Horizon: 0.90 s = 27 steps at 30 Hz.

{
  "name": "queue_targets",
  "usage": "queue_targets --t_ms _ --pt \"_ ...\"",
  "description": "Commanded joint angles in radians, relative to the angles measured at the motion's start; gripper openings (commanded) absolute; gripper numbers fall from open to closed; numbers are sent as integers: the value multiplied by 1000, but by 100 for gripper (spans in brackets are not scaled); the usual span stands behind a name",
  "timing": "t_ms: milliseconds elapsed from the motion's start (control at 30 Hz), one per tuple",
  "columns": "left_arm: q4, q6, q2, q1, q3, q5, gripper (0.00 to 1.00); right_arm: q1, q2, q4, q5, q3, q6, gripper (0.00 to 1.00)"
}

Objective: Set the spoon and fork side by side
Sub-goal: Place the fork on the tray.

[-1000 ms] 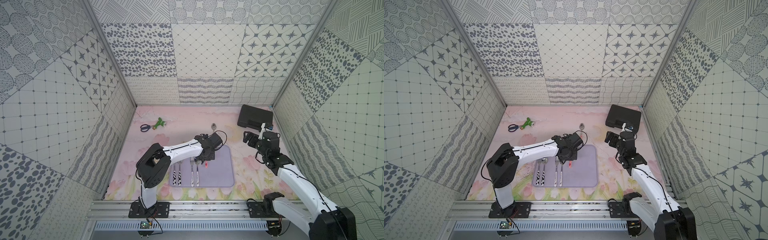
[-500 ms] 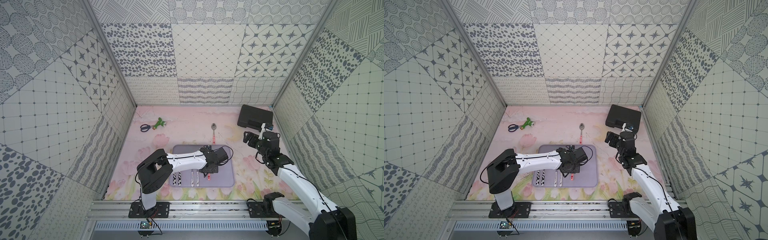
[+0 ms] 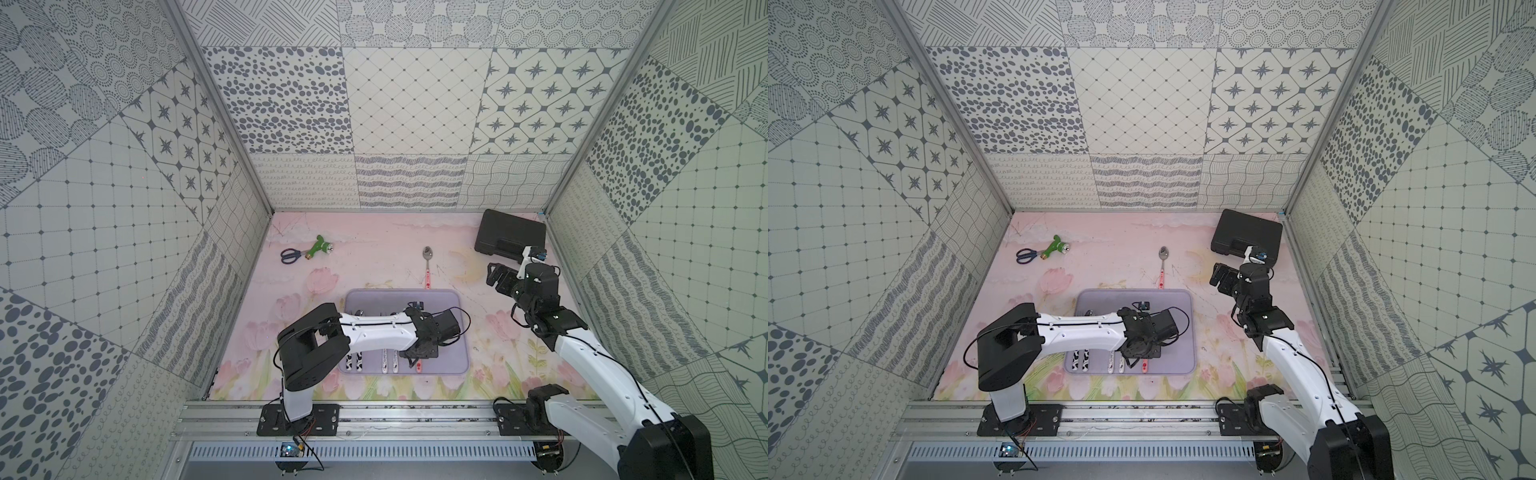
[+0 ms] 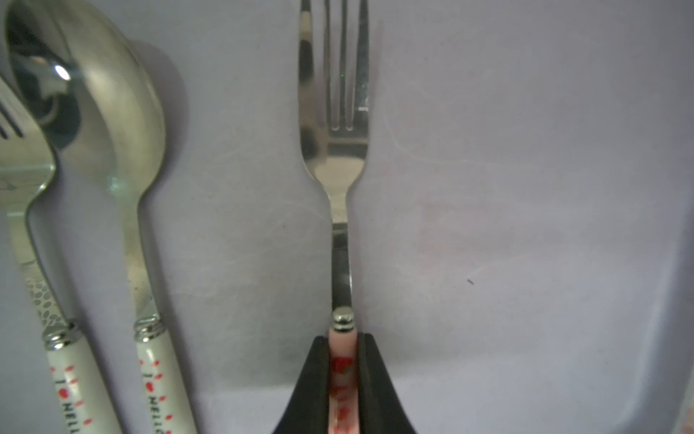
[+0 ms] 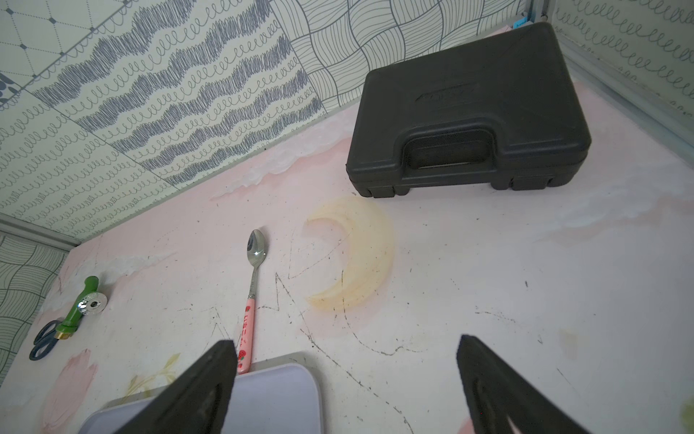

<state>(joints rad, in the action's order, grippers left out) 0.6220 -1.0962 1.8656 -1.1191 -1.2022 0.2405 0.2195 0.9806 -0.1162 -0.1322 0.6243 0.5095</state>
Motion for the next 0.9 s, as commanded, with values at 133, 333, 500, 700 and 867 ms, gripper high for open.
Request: queue_targets --t_ms 133,333,500,700,867 --pt "-7 -51 4 -27 12 13 12 6 -14 26 -7 -8 1 97" --pt "0 -54 -1 -28 13 20 19 6 -15 26 -5 -8 3 97" --pt "6 -54 -7 -28 12 25 25 6 -15 25 -5 -7 3 97" --pt "10 -35 -24 -29 1 32 36 6 2 33 9 -6 -1 97" --pt "17 -1 -61 -29 -20 52 39 6 34 39 54 4 -2 97"
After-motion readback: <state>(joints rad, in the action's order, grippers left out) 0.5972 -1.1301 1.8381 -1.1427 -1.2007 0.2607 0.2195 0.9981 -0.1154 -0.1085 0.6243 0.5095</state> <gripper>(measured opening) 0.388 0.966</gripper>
